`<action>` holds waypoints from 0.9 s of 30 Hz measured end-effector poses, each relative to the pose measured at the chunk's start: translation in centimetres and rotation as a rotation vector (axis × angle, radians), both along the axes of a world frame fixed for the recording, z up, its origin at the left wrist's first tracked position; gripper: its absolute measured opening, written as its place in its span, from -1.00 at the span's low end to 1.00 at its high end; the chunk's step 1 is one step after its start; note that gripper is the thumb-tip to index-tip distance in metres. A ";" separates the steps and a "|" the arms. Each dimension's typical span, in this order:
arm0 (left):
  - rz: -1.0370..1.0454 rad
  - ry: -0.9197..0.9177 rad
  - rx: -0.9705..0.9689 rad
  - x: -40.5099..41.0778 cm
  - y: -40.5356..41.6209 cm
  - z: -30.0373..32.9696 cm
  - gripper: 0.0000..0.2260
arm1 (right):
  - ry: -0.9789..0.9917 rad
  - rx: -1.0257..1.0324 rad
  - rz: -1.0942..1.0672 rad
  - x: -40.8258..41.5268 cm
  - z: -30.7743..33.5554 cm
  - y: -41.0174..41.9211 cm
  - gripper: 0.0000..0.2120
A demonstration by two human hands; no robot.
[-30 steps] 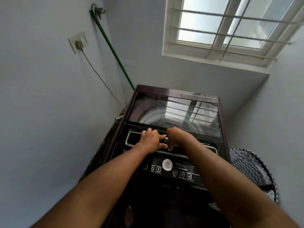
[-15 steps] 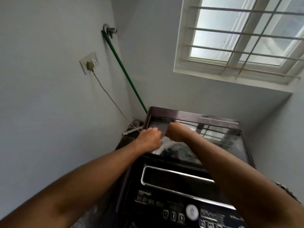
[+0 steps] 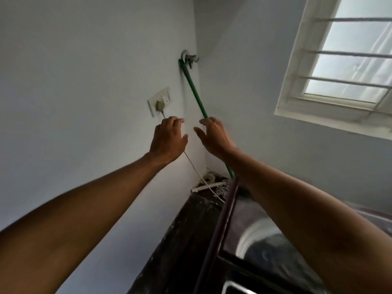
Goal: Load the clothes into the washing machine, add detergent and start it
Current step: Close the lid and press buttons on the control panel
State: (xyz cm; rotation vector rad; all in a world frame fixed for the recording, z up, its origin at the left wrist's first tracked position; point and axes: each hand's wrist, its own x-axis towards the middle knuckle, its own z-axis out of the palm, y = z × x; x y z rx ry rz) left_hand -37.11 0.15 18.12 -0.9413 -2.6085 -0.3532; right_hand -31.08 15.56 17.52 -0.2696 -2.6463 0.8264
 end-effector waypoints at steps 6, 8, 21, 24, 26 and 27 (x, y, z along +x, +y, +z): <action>0.070 0.132 -0.161 -7.5 -2.0 2.5 -0.59 | 0.046 -0.047 0.055 -8.9 -0.1 -0.4 -0.58; 0.086 0.159 -0.234 -10.0 -2.8 3.1 -0.61 | 0.034 -0.091 0.064 -11.4 -0.5 -0.8 -0.58; 0.019 0.380 -0.692 -21.4 -2.3 3.2 -0.57 | -0.117 -0.280 0.106 -22.5 -3.3 -1.9 -0.54; -0.054 0.451 -0.753 -23.2 -1.6 3.0 -0.57 | -0.161 -0.342 0.105 -24.5 -4.2 -1.7 -0.53; -0.077 0.458 -0.771 -24.2 -1.3 2.8 -0.61 | -0.178 -0.393 0.096 -25.6 -4.8 -1.6 -0.51; -0.074 0.448 -0.788 -24.7 -1.2 2.5 -0.62 | -0.184 -0.420 0.089 -26.1 -5.1 -1.6 -0.50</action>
